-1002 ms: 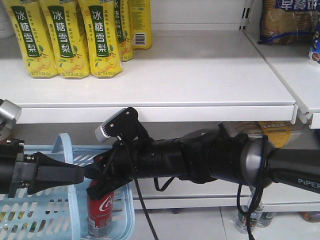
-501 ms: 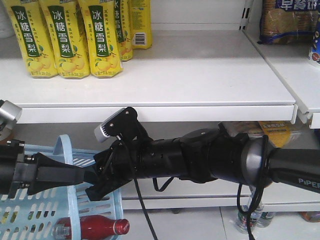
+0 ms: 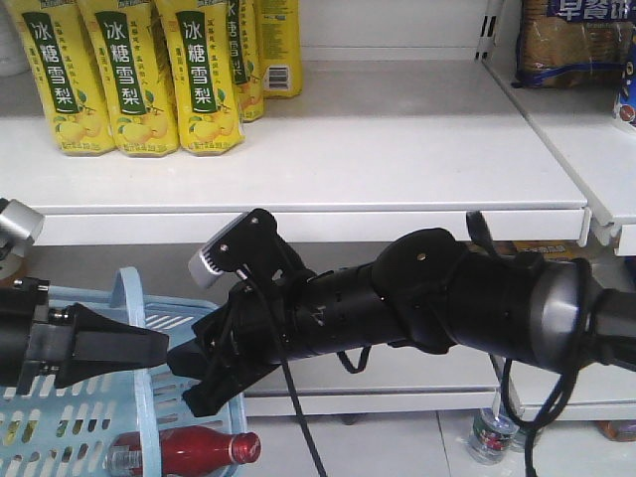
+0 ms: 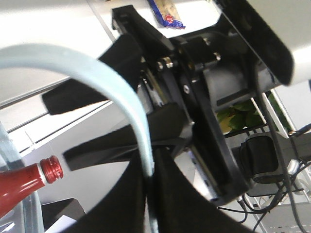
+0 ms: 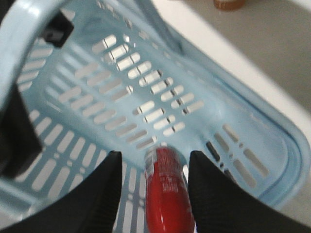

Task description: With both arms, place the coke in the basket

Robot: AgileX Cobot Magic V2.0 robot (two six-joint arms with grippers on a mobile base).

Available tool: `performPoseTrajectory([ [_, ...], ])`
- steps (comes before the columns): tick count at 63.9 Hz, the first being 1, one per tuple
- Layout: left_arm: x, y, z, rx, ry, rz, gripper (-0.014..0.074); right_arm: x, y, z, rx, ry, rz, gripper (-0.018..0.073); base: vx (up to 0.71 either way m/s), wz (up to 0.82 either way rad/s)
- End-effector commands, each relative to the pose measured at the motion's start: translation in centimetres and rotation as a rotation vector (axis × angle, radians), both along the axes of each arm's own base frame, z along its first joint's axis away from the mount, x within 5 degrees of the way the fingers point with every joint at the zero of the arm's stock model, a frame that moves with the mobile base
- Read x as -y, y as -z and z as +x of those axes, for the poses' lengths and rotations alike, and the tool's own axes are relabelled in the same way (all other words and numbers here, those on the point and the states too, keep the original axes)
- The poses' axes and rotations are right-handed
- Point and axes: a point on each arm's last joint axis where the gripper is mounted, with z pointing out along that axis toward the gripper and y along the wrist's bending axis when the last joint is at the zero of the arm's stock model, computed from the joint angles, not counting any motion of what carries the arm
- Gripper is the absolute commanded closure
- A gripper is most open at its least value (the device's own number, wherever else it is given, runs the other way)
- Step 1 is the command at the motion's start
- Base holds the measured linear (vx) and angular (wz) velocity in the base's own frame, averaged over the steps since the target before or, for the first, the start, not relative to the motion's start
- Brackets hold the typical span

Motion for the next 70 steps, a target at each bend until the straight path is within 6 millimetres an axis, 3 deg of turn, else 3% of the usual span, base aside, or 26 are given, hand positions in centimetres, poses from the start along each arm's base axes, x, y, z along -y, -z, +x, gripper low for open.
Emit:
performPoseTrajectory([
  [1,0.3,-1.9,0.0,0.072,-0.011,-0.077,0.0603,0.9,-3.4,-1.0,0.016,-0.004,0.016,0.0249,0.0,0.0],
  [26,0.3,-1.9,0.0,0.072,-0.011,-0.077,0.0603,5.3,-6.5,-4.0,0.015,0.06,-0.201,0.0265,0.0,0.0],
  [55,0.3,-1.9,0.0,0.072,-0.011,-0.077,0.0603,17.2,-7.0,-8.3,0.01,0.432,-0.159,0.027,0.0,0.0],
  [70,0.3,-1.9,0.0,0.072,-0.011,-0.077,0.0603,22.1,-7.5,-10.9,-0.035,0.645,-0.299,0.0282,0.0,0.0],
])
